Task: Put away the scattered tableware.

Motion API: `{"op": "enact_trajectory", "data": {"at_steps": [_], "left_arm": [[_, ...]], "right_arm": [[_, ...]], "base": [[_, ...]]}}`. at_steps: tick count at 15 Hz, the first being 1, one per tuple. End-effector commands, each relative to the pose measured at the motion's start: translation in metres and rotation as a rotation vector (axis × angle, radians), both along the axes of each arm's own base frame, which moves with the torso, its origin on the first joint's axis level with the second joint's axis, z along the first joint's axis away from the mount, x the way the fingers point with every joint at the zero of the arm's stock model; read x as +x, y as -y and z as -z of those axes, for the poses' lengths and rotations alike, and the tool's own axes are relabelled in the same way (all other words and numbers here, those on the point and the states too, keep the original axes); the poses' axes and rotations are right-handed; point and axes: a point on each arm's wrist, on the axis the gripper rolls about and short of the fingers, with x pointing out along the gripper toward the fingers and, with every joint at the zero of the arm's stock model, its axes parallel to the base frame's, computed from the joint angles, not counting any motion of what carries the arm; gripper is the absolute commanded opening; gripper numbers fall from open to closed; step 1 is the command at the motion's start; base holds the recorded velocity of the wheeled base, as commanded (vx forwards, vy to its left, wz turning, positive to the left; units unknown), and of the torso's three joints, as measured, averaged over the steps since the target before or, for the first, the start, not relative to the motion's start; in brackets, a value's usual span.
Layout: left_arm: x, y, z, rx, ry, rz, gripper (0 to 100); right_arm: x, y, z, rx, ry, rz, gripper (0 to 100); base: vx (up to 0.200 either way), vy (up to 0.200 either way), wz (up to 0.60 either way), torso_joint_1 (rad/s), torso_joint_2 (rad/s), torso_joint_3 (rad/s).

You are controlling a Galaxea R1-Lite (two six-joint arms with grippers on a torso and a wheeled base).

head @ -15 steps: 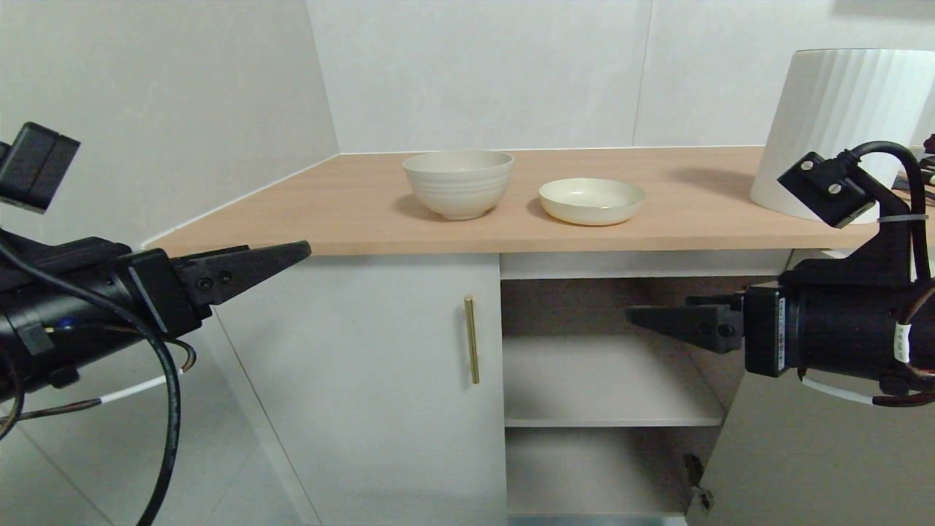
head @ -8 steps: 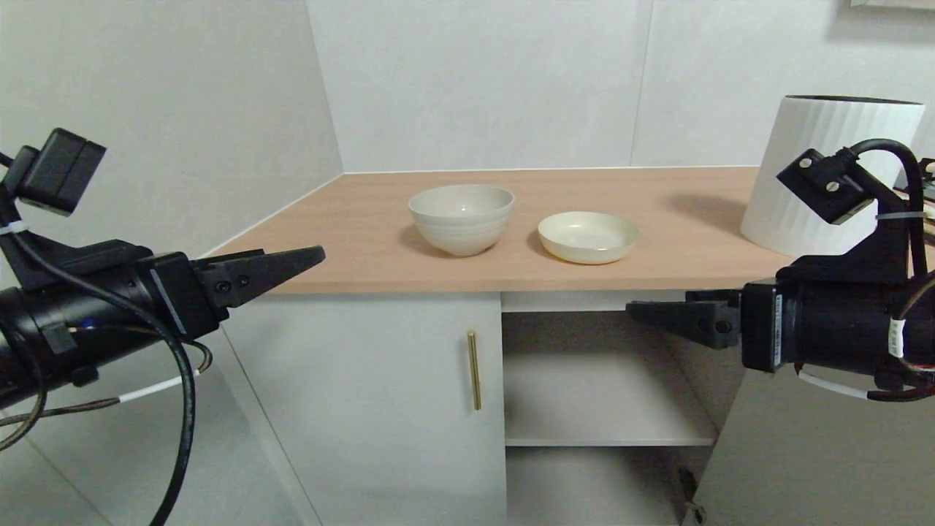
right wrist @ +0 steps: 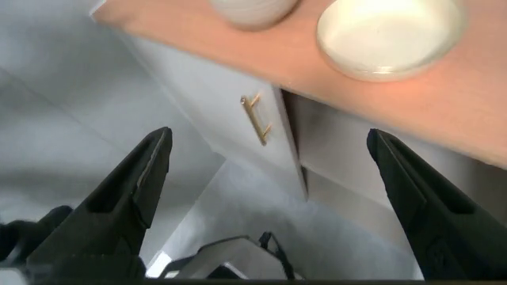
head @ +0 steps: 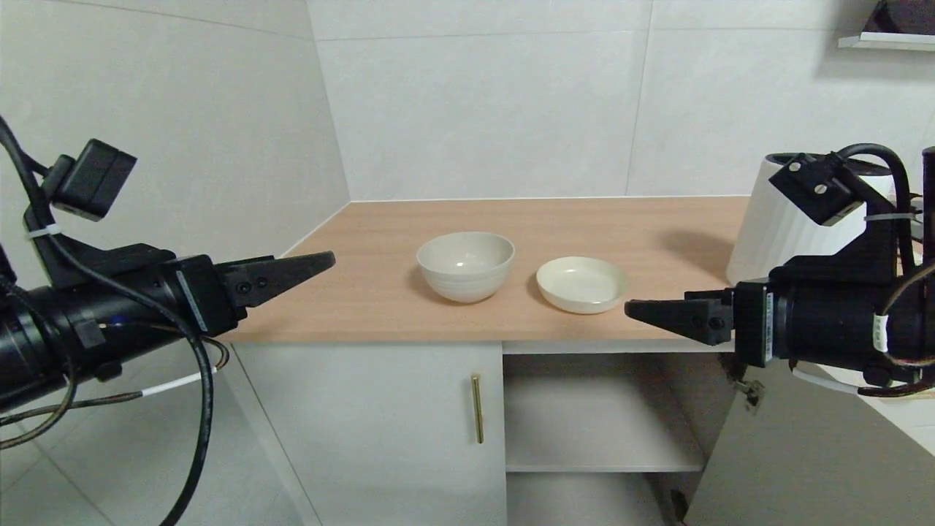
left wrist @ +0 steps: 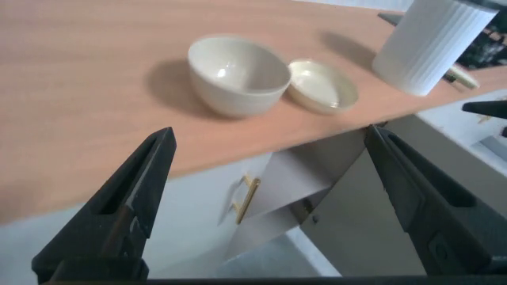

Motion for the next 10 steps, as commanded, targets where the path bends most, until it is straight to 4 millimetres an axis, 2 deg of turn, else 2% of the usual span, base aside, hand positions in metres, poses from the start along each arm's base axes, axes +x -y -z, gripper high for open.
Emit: {"op": "enact_trajectory", "data": {"at_steps": [1, 4, 5, 6, 8, 10], "left_arm": [[0.009, 0.003, -0.001, 0.001, -0.008, 0.007, 100], [0.032, 0.010, -0.013, 0.002, -0.013, 0.013, 100], [0.047, 0.015, -0.020, 0.012, -0.058, 0.018, 100], [0.056, 0.019, -0.022, 0.024, -0.118, 0.024, 100], [0.079, 0.032, -0.006, 0.029, -0.283, 0.029, 100], [0.107, 0.044, 0.008, -0.096, -0.420, -0.038, 100]], "right_arm": [[0.006, -0.004, 0.004, -0.011, -0.006, -0.001, 100], [0.037, -0.011, 0.012, -0.031, 0.044, 0.070, 100], [0.051, -0.015, 0.010, -0.045, 0.042, 0.158, 100], [0.057, -0.017, 0.009, -0.039, 0.014, 0.205, 100], [0.066, -0.017, 0.005, 0.020, -0.046, 0.264, 100], [0.074, -0.014, 0.009, 0.020, -0.059, 0.292, 100]], "base": [[0.000, 0.000, 0.00, 0.105, -0.26, -0.159], [0.000, 0.000, 0.00, 0.043, -0.09, -0.064], [0.000, 0.000, 0.00, 0.000, 0.00, 0.000], [0.000, 0.000, 0.00, 0.000, 0.00, 0.000], [0.000, 0.000, 0.00, 0.000, 0.00, 0.000], [0.000, 0.000, 0.00, 0.000, 0.00, 0.000]]}}
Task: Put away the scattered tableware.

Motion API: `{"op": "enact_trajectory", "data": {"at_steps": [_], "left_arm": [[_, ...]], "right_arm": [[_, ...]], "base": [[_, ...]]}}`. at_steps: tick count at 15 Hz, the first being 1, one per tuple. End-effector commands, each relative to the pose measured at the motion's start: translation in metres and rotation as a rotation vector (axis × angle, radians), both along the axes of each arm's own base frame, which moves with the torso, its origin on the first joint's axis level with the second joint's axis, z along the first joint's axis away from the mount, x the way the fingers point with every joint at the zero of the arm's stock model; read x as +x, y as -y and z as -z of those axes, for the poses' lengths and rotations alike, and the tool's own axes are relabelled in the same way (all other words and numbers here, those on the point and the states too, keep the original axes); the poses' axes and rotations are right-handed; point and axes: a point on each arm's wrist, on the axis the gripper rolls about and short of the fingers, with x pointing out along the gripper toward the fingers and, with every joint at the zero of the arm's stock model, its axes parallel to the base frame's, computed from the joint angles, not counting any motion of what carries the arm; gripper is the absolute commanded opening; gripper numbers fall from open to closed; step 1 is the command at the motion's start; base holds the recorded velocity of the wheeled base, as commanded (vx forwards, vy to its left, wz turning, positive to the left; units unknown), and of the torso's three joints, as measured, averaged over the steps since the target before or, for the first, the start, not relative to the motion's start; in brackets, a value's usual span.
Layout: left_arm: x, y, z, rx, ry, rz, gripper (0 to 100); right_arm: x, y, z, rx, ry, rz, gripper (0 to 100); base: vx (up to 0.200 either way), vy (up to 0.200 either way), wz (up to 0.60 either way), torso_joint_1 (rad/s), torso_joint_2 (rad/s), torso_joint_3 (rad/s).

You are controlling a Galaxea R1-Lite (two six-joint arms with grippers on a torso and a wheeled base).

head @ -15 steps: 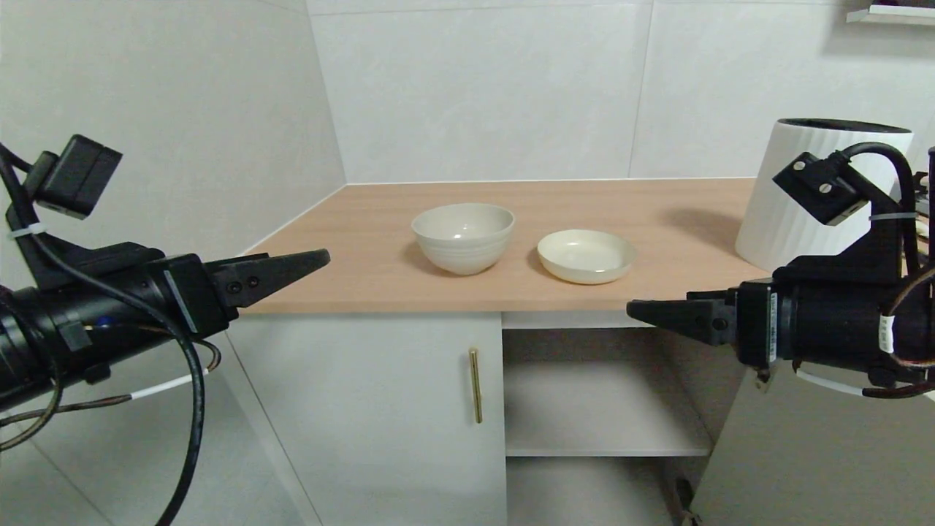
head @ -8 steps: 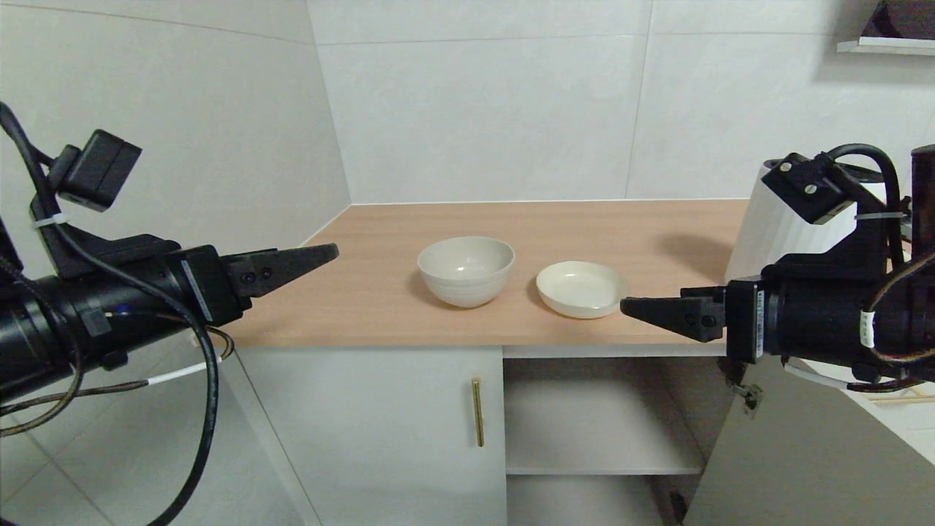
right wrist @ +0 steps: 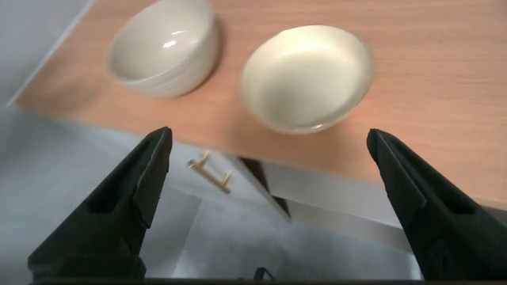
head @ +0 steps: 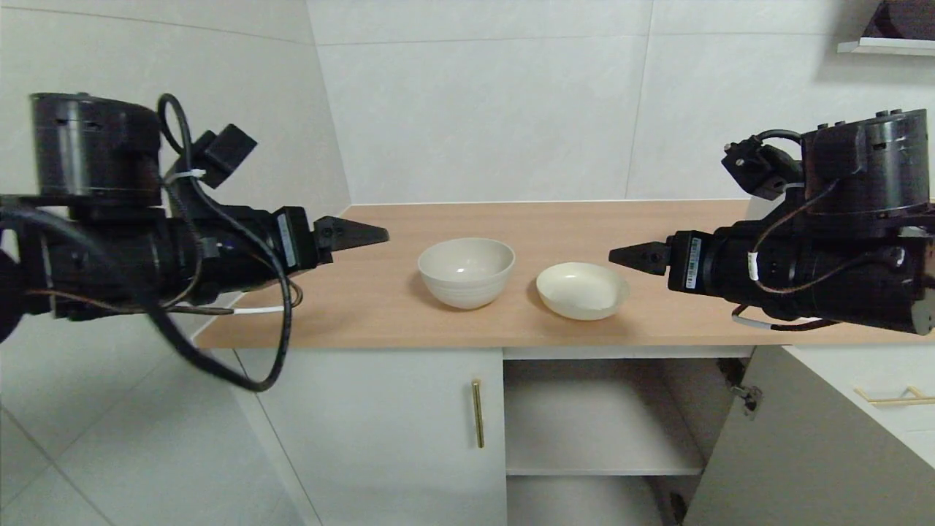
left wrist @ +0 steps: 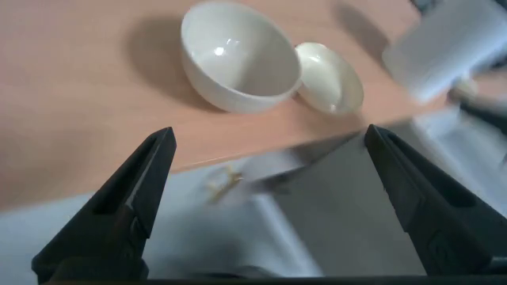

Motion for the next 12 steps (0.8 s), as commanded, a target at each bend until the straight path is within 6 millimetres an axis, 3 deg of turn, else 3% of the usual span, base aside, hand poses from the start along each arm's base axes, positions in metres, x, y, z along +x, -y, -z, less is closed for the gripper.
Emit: {"op": "enact_trajectory", "data": {"at_steps": [1, 2, 7, 12], "left_arm": [[0.040, 0.018, 0.021, -0.048, -0.130, -0.043, 100], [0.056, 0.027, 0.025, -0.107, -0.171, -0.123, 100], [0.101, 0.056, 0.066, -0.016, -0.210, -0.286, 100], [0.112, 0.064, 0.081, -0.025, -0.245, -0.288, 100]], "right_arm": [[0.011, -0.002, 0.007, -0.012, -0.021, 0.014, 100], [0.013, 0.000, 0.008, -0.012, -0.021, 0.023, 100], [0.016, -0.002, 0.012, -0.019, -0.033, 0.023, 100], [0.016, -0.002, 0.013, -0.019, -0.035, 0.023, 100]], "base": [[0.000, 0.000, 0.00, 0.000, 0.00, 0.000], [0.000, 0.000, 0.00, 0.000, 0.00, 0.000], [0.000, 0.000, 0.00, 0.000, 0.00, 0.000], [0.000, 0.000, 0.00, 0.000, 0.00, 0.000]]}}
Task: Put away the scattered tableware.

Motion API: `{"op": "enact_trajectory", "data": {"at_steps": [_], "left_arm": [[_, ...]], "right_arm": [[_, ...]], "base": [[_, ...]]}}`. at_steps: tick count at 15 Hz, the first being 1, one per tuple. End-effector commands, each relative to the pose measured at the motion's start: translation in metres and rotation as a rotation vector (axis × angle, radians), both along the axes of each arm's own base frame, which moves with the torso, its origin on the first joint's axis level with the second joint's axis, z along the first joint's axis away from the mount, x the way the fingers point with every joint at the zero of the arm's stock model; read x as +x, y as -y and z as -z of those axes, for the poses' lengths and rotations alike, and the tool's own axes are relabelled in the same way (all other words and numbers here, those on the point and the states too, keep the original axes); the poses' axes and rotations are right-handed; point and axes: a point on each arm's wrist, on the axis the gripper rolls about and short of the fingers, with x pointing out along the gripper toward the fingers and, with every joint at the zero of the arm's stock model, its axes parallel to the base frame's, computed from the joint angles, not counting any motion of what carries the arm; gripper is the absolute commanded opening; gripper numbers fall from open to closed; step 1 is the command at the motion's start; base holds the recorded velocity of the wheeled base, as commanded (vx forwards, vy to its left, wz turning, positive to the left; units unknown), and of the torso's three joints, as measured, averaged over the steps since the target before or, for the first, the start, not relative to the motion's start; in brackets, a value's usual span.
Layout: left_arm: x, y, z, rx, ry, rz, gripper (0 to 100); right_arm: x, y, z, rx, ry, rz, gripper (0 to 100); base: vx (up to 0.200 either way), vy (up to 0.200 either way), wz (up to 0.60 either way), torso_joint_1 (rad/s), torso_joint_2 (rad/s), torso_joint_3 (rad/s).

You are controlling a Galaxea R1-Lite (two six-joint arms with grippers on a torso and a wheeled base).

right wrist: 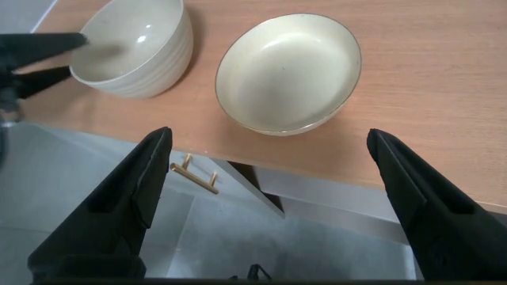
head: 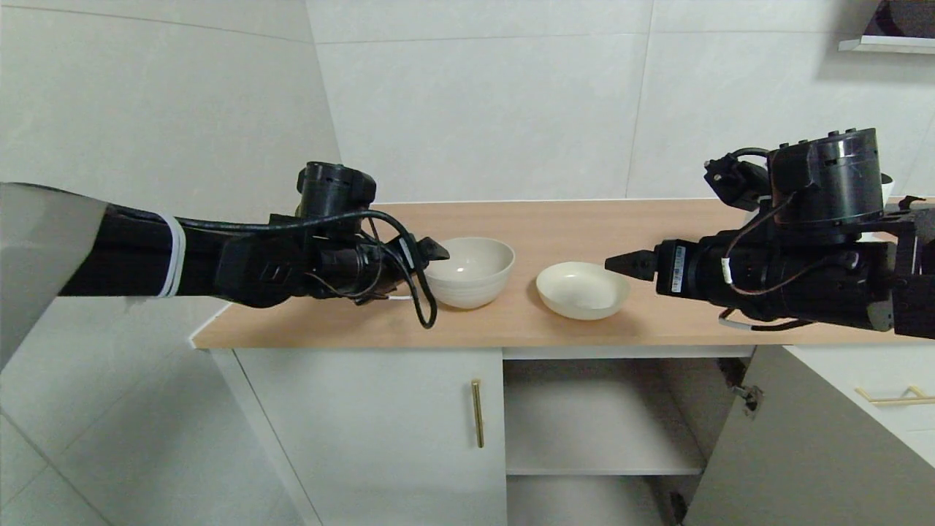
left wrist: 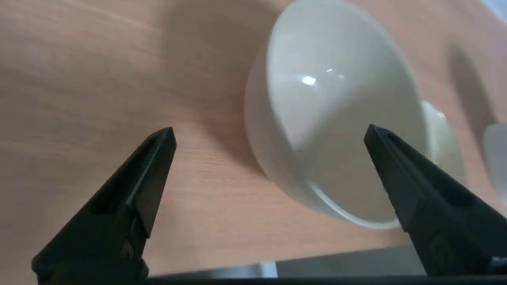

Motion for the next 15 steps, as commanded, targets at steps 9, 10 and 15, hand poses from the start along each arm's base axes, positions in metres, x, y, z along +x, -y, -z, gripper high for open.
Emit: {"op": "enact_trajectory", "data": {"at_steps": [9, 10, 15], "left_arm": [[0.002, 0.001, 0.003, 0.002, -0.004, -0.002, 0], [0.001, 0.001, 0.002, 0.001, -0.001, -0.002, 0], [-0.006, -0.002, -0.010, -0.007, 0.022, -0.004, 0]], "right_arm": [[0.000, 0.000, -0.001, 0.003, 0.004, -0.002, 100], [0.001, 0.000, -0.001, 0.004, 0.001, 0.001, 100], [0.008, -0.003, 0.004, -0.004, -0.013, 0.006, 100]], "base": [[0.000, 0.000, 0.00, 0.000, 0.00, 0.000], [0.000, 0.000, 0.00, 0.000, 0.00, 0.000], [0.000, 0.000, 0.00, 0.000, 0.00, 0.000]]}}
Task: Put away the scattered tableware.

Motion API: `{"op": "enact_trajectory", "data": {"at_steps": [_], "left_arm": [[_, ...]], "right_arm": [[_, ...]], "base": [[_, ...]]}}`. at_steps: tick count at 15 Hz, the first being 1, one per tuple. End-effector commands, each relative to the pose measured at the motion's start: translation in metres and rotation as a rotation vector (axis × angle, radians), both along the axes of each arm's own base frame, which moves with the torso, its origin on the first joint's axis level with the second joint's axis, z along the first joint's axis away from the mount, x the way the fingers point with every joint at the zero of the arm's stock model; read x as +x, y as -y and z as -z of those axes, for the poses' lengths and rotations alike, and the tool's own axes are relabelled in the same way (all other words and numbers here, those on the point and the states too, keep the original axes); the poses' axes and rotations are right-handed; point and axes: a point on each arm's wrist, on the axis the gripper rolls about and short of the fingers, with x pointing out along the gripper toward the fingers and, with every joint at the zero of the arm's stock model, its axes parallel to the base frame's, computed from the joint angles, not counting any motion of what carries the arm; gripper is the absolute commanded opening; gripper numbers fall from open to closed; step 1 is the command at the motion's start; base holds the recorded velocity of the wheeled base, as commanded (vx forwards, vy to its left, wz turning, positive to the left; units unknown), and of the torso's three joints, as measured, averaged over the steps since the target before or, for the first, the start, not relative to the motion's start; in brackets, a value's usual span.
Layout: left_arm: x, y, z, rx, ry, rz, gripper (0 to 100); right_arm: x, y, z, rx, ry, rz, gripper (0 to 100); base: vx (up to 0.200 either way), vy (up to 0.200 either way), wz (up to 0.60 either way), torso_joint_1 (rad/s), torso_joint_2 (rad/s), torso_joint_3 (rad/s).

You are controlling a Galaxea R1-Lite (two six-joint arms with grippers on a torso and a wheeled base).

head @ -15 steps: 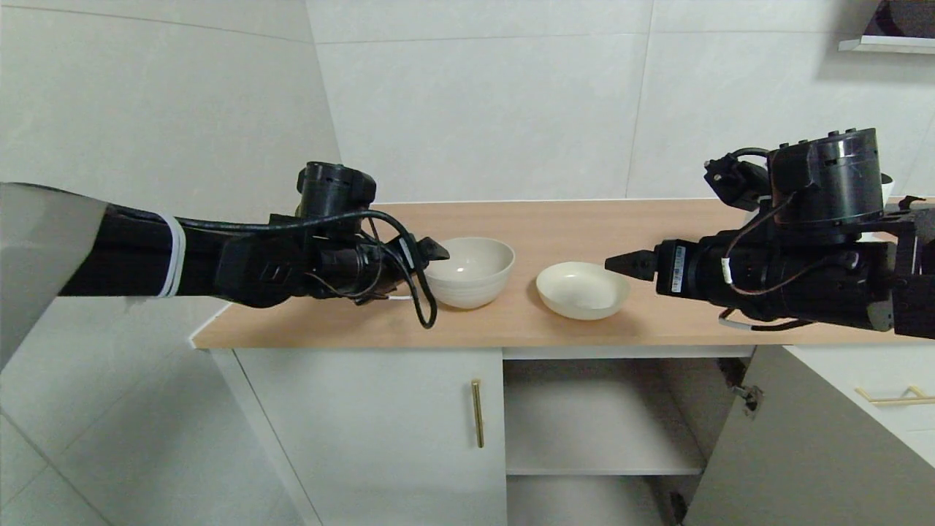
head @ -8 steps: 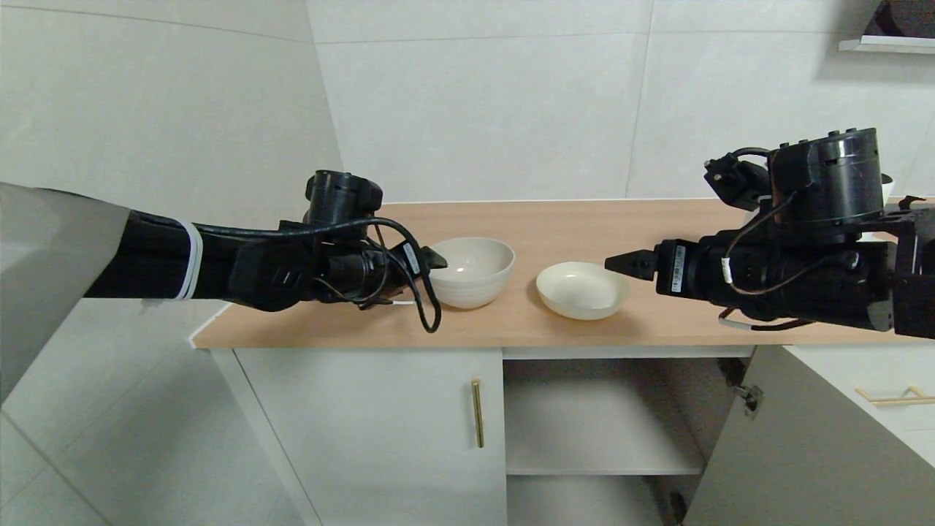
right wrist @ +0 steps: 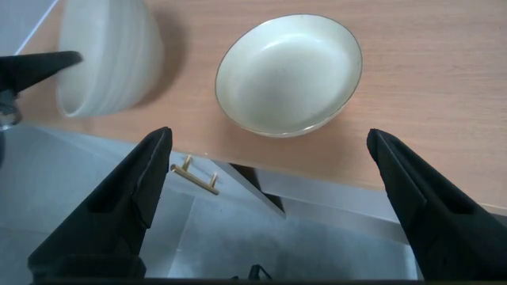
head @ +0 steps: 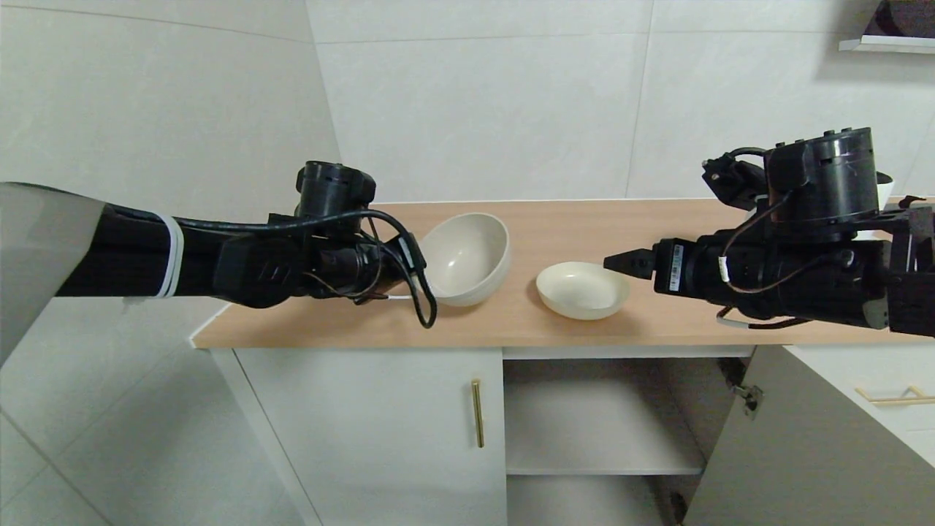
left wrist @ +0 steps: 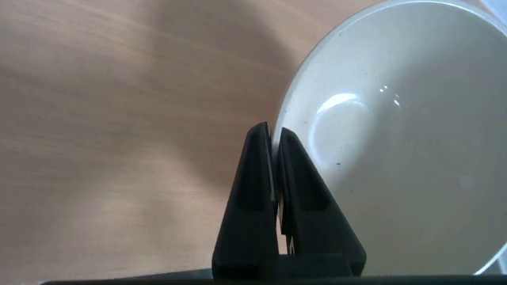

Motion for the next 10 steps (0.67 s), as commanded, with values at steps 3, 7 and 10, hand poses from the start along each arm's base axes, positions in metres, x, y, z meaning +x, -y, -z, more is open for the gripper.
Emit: {"op": "enact_trajectory", "data": {"at_steps": [3, 7, 10], "left_arm": [[-0.015, -0.005, -0.013, -0.009, 0.019, 0.009, 0], [-0.046, -0.013, -0.027, -0.072, 0.012, 0.149, 0], [-0.052, -0.016, -0.027, -0.064, 0.012, 0.202, 0]], "right_arm": [[0.028, -0.013, 0.021, -0.036, -0.041, 0.096, 100], [0.061, -0.027, 0.049, -0.110, -0.052, 0.245, 100], [0.077, -0.025, 0.063, -0.135, -0.063, 0.301, 100]], "base": [[0.000, 0.000, 0.00, 0.000, 0.00, 0.000], [0.000, 0.000, 0.00, 0.000, 0.00, 0.000], [0.000, 0.000, 0.00, 0.000, 0.00, 0.000]]}}
